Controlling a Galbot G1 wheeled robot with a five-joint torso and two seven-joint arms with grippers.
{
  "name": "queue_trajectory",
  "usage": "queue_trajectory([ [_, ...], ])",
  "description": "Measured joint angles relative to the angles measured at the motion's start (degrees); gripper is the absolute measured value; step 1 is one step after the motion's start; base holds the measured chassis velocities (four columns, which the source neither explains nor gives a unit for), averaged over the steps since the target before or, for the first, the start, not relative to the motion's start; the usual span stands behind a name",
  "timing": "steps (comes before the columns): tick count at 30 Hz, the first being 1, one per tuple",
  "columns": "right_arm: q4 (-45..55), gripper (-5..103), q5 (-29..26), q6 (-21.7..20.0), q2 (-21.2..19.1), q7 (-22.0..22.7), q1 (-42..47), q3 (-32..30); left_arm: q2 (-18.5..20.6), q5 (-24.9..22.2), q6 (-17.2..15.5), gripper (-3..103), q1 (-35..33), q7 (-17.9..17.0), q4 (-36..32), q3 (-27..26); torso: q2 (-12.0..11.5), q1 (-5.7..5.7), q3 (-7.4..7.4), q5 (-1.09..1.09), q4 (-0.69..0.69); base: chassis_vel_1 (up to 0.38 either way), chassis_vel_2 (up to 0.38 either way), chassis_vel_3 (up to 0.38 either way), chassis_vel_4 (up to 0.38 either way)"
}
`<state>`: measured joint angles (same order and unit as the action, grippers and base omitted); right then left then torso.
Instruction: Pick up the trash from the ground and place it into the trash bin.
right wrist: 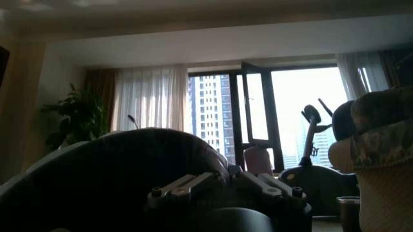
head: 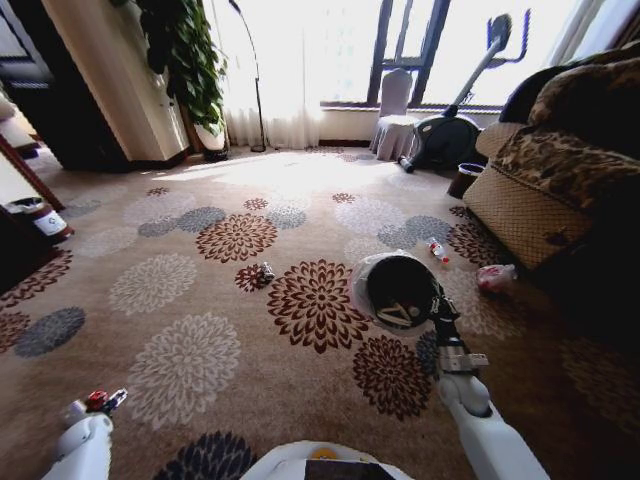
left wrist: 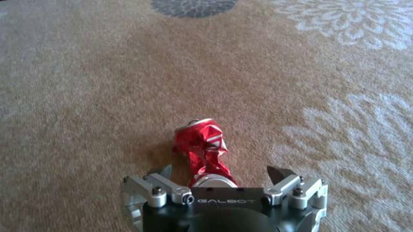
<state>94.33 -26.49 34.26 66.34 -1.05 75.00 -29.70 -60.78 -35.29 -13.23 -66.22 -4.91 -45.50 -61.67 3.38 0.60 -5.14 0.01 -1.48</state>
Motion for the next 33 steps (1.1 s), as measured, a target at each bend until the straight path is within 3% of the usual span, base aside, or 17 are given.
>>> queue_trajectory([
  [5,0.0,0,-0.4,0.0,-0.1,0.0,0.2,-0.4,-0.4,0.1,-0.8,89,0.6,0.5,0.6,0.3,0.0,0.0,0.0,0.0,0.0,0.0,0.0,0.0,0.0],
  [8,0.0,0,-1.0,0.0,-0.3,0.0,0.1,-0.6,-0.8,1.2,-0.4,74,1.0,0.6,1.9,0.8,0.0,0.0,0.0,-0.04,0.0,0.0,0.0,0.0,0.0],
  [10,0.0,0,-1.1,0.0,-0.4,0.0,0.1,-0.7,-0.9,1.3,-0.4,74,1.0,0.6,2.1,0.8,0.0,0.0,0.0,-0.03,-0.01,0.0,0.0,0.0,0.0],
  [12,-0.2,0,-1.5,0.1,-0.6,0.0,0.2,-0.9,-1.0,1.3,-0.3,62,0.9,0.6,2.1,0.7,0.0,0.0,0.0,0.0,0.0,0.0,0.0,0.0,0.0],
  [16,-0.6,0,-1.9,0.2,-0.8,0.0,0.2,-1.0,-1.3,1.2,-0.2,53,0.3,0.7,1.5,0.0,0.0,0.0,0.0,0.0,0.0,0.0,0.0,0.0,0.0],
  [23,-1.0,0,-2.0,0.5,-0.8,0.0,-0.1,-1.0,-2.7,0.7,0.0,53,-0.8,0.9,-0.5,-0.7,0.0,0.0,0.0,0.0,-0.01,0.0,0.0,0.0,0.0],
  [26,-1.2,0,-2.0,0.5,-0.8,0.0,0.0,-1.0,-4.0,-1.5,-0.7,53,-2.9,0.8,-5.3,-0.7,0.0,0.0,0.0,-0.05,-0.01,0.0,0.0,0.0,0.0],
  [29,-1.7,0,-1.9,0.6,-0.8,0.0,-0.3,-0.7,-6.3,-4.9,-0.2,53,-8.1,2.3,-20.2,1.1,0.0,0.0,0.0,-0.03,-0.01,0.0,0.0,0.0,0.0],
  [31,-1.9,0,-1.4,0.6,-0.7,0.0,-1.2,0.3,-7.3,-9.8,0.3,53,-10.6,3.8,-33.7,2.2,0.0,0.0,0.0,0.01,0.01,0.0,0.0,0.0,0.0],
  [33,-1.9,0,-1.2,0.5,-0.7,0.0,-1.5,0.6,-7.3,-11.8,0.0,53,-10.9,3.8,-37.5,2.6,0.0,0.0,0.0,0.03,0.02,0.0,0.0,0.0,0.0],
])
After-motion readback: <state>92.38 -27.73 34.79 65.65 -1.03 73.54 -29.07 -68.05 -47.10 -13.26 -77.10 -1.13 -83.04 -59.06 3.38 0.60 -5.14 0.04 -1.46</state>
